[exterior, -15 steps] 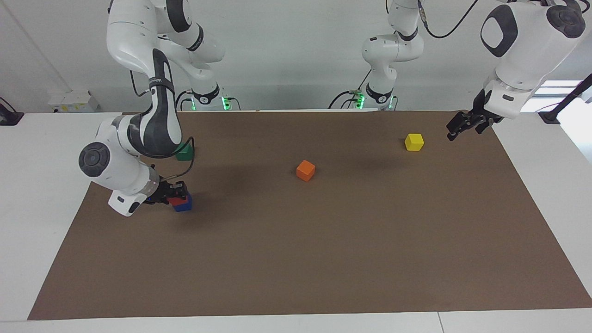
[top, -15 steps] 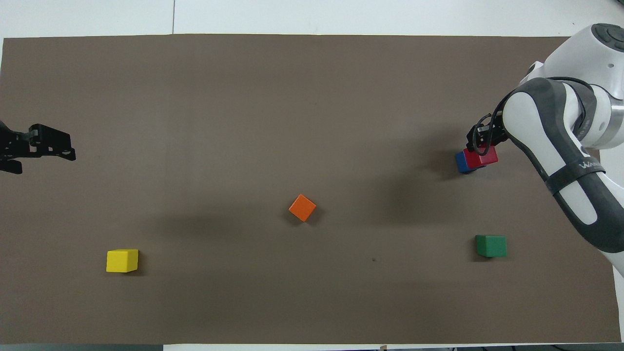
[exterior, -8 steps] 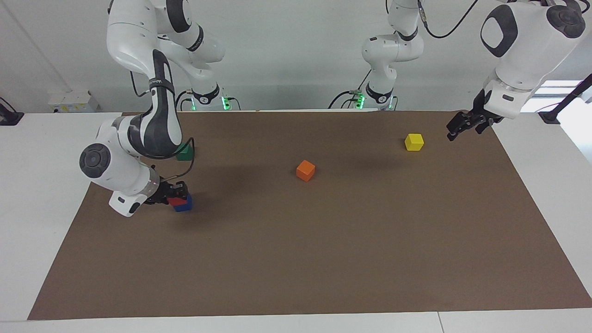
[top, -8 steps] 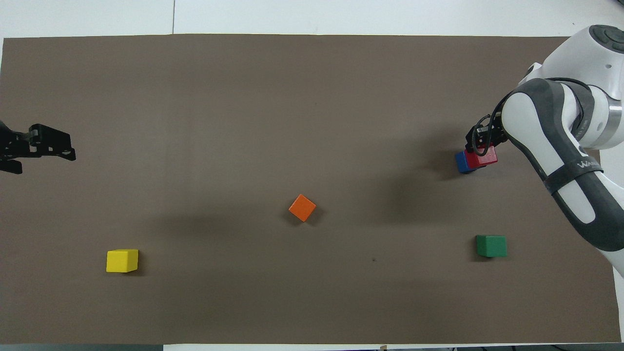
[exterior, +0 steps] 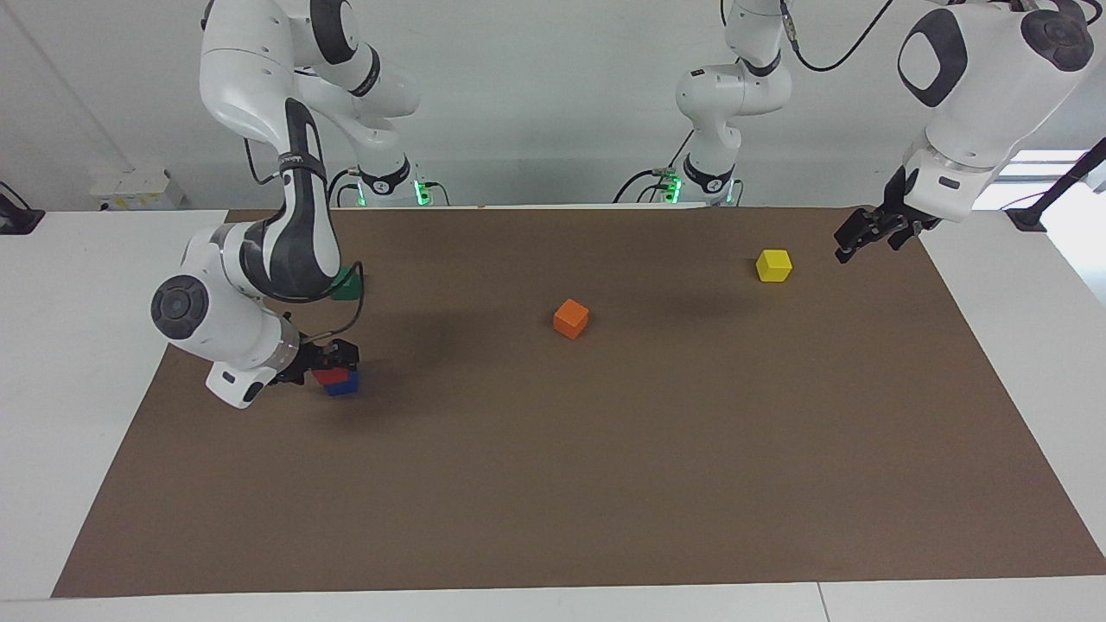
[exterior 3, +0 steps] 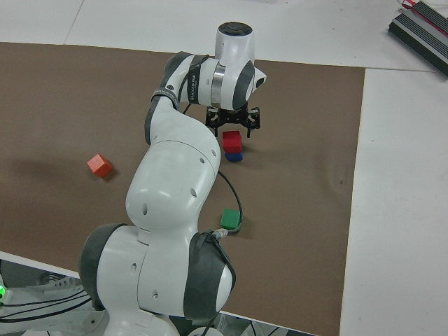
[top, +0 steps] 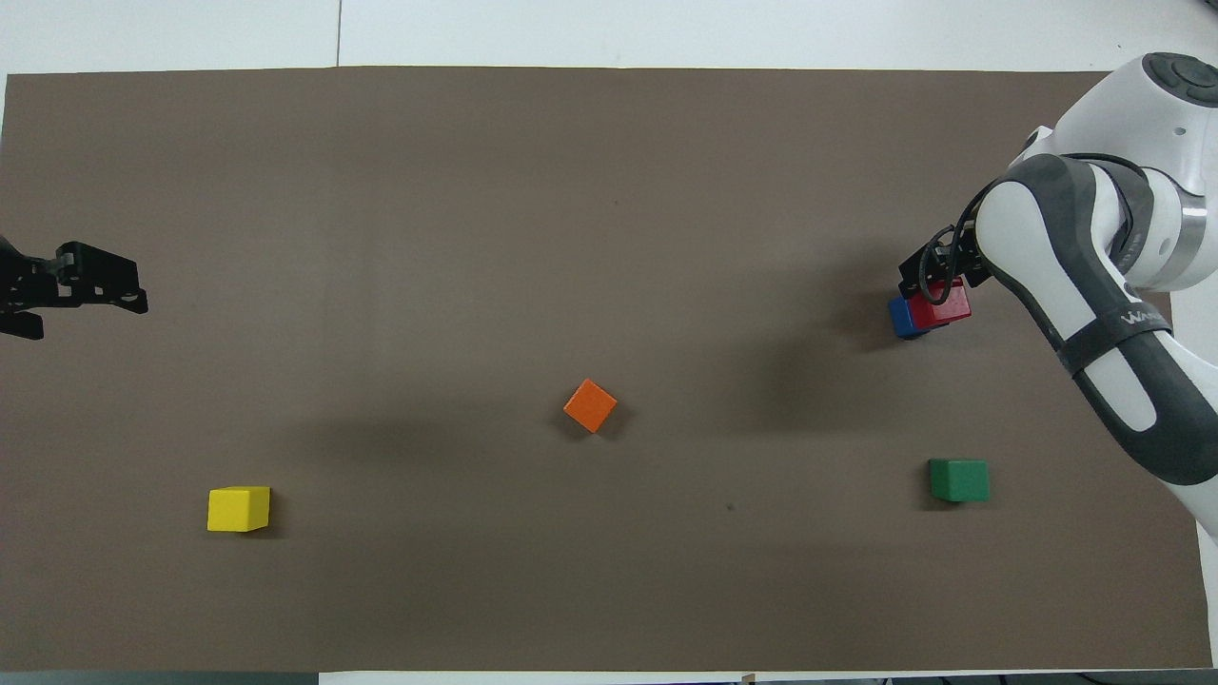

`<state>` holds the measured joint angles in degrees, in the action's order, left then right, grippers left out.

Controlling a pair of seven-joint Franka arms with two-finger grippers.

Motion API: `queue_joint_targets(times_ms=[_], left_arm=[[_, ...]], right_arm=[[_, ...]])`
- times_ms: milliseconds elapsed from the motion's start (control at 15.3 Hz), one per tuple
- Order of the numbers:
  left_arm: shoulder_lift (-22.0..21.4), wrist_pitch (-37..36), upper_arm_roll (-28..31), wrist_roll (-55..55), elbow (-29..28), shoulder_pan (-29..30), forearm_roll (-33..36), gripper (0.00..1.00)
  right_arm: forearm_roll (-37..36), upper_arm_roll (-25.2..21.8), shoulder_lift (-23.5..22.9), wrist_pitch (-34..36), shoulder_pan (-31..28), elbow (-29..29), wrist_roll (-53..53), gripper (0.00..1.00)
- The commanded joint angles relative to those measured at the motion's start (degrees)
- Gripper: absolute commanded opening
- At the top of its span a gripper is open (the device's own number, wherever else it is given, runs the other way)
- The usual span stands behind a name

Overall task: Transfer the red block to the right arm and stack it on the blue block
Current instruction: 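Open the right gripper and lift it off the red cube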

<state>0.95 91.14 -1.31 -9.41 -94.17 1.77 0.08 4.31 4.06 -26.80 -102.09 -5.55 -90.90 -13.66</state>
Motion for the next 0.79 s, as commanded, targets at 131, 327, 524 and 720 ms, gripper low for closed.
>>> queue_joint_targets(times_ms=[131, 327, 524, 720], left_arm=[[-0.95, -0.61, 0.61, -0.69, -0.66, -0.54, -0.61, 1.00], [-0.95, -0.61, 0.61, -0.69, -0.66, -0.54, -0.61, 1.00], [-0.95, -0.61, 0.61, -0.69, -0.66, -0.54, -0.61, 1.00], [-0.95, -0.61, 0.61, -0.69, -0.66, -0.54, -0.61, 1.00]], right_arm=[[0.17, 0.60, 2.09, -0.04, -0.78, -0.15, 2.05, 1.00], [-0.09, 0.51, 7.00, 2.77, -0.69, -0.32, 2.77, 1.00], [-0.18, 0.51, 12.37, 5.67, -1.30, -1.29, 1.89, 1.00], [-0.97, 0.42, 16.76, 6.47, -3.58, -0.94, 1.98, 1.00]])
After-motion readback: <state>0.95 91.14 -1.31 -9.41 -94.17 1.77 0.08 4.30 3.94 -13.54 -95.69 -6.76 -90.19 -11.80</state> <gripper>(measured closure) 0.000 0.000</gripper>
